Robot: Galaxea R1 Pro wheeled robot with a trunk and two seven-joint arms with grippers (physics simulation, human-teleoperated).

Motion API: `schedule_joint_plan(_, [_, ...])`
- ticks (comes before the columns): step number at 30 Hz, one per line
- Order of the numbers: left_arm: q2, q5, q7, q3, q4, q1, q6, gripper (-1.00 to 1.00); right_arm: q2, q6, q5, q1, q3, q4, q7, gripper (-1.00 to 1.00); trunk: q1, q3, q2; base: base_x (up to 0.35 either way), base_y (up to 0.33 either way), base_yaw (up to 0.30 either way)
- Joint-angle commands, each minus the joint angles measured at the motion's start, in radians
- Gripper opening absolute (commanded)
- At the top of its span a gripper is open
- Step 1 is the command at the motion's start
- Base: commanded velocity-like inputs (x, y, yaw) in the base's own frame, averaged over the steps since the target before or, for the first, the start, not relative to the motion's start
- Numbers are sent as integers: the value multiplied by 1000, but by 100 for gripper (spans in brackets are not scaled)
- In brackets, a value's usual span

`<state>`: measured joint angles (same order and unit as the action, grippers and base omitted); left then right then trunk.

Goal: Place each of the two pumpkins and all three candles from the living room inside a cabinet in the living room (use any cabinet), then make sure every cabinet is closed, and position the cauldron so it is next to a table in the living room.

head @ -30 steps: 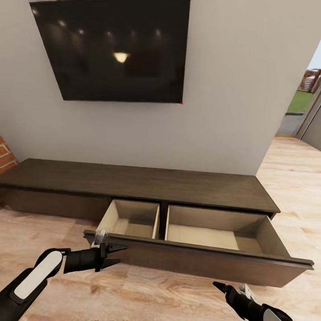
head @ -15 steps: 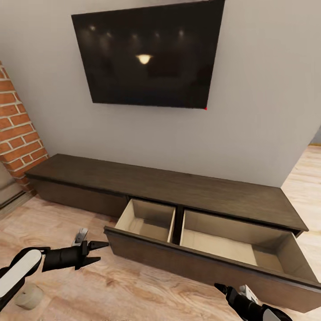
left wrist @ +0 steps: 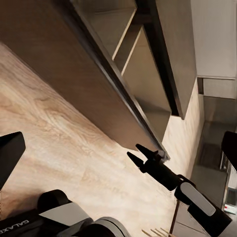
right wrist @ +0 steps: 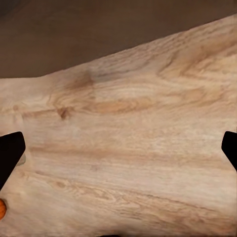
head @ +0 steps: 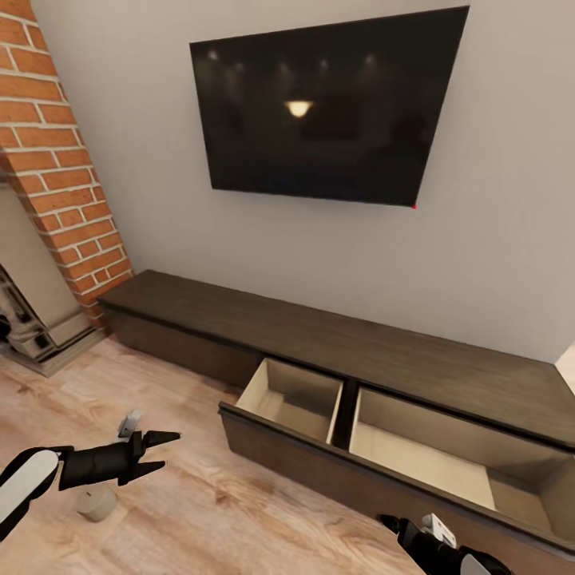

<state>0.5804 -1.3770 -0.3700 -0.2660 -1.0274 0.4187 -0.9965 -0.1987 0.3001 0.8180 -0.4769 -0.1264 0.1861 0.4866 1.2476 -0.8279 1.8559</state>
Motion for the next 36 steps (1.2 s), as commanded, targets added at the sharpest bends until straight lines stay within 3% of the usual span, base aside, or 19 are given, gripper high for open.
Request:
schedule_joint_plan(1, [1,7,-9,-3,1,1,0,100,2,-3,10,0,-18,0,-2,100,-4,2,-7,0,0,274])
schedule_joint_plan(6, [2,7,-8,-2,2,2,-1,100,6,-30,10,0,-45,0,-7,100,-23,18,-42,-4,0,274])
schedule_joint_plan(18, [3,7,-7,-2,1,2,-1,100,9,-36,10,0,-53,1,-8,100,-69,56,-126,-246,68,274])
schedule_joint_plan(28, [3,6,-7,-2,1,2,-1,100,31,-38,-6,0,-55,0,-9,100,-108,87,-196,-212,30,274])
schedule_joint_plan(36, [3,7,-7,-1,1,2,0,100,36,-74,-24,0,-55,1,-63,100,-138,112,-252,-9,0,274])
